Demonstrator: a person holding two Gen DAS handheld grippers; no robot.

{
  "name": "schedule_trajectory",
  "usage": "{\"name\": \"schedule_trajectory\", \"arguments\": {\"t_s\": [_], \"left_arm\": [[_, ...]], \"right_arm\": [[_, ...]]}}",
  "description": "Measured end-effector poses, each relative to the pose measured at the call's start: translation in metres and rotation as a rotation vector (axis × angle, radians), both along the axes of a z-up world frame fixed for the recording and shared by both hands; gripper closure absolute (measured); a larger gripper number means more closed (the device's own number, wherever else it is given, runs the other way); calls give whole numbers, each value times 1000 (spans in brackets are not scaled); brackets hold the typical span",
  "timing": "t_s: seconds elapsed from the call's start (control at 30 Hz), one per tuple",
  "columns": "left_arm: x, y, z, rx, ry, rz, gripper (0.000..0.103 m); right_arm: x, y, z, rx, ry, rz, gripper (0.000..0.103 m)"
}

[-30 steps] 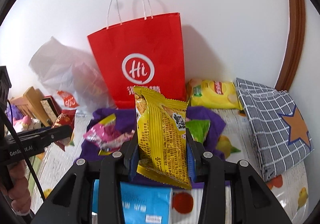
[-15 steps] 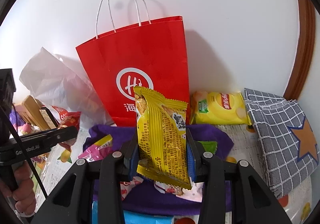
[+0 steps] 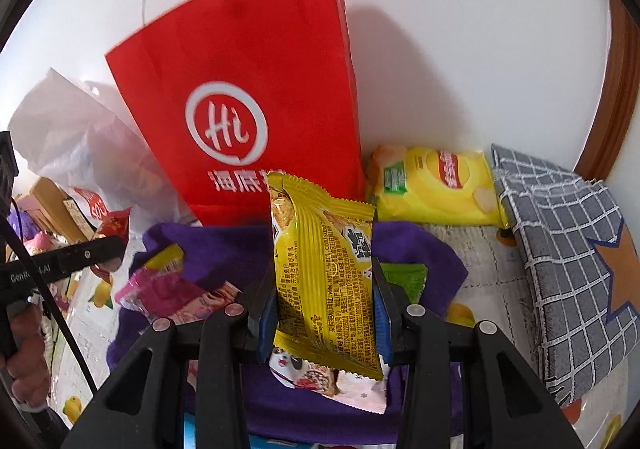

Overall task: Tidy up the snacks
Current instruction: 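Carry the yellow packet and red packet over the purple towel with both tools, then release the yellow packet with the right tool while the left tool releases the red packet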

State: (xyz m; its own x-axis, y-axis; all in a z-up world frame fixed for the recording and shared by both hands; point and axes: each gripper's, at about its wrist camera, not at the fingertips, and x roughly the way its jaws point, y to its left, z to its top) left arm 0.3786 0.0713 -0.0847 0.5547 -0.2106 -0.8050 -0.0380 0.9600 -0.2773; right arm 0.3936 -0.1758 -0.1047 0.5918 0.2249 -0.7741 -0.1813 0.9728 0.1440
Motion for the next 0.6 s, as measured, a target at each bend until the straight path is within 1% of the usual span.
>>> {"name": "schedule_trajectory", "arguments": {"t_s": [0.07, 0.17, 0.27, 0.33, 0.4, 0.6], "left_arm": [[2, -1, -5, 1, 13, -5, 68], [7, -7, -14, 6, 35, -23, 68], [11, -15, -23, 38, 61, -35, 68], [14, -21, -29, 53, 80, -41, 68], [15, -25, -33, 45, 92, -57, 68], [14, -35, -36, 64, 96, -82, 67]], "right_arm": [[3, 3, -9, -15, 37, 20, 64], [6, 8, -19, -33, 67, 39, 64], [7, 12, -26, -42, 89, 54, 64], [8, 13, -28, -53, 95, 52, 64], [8, 11, -29, -56, 95, 41, 64], [10, 8, -33, -52, 113, 39, 64]]}}
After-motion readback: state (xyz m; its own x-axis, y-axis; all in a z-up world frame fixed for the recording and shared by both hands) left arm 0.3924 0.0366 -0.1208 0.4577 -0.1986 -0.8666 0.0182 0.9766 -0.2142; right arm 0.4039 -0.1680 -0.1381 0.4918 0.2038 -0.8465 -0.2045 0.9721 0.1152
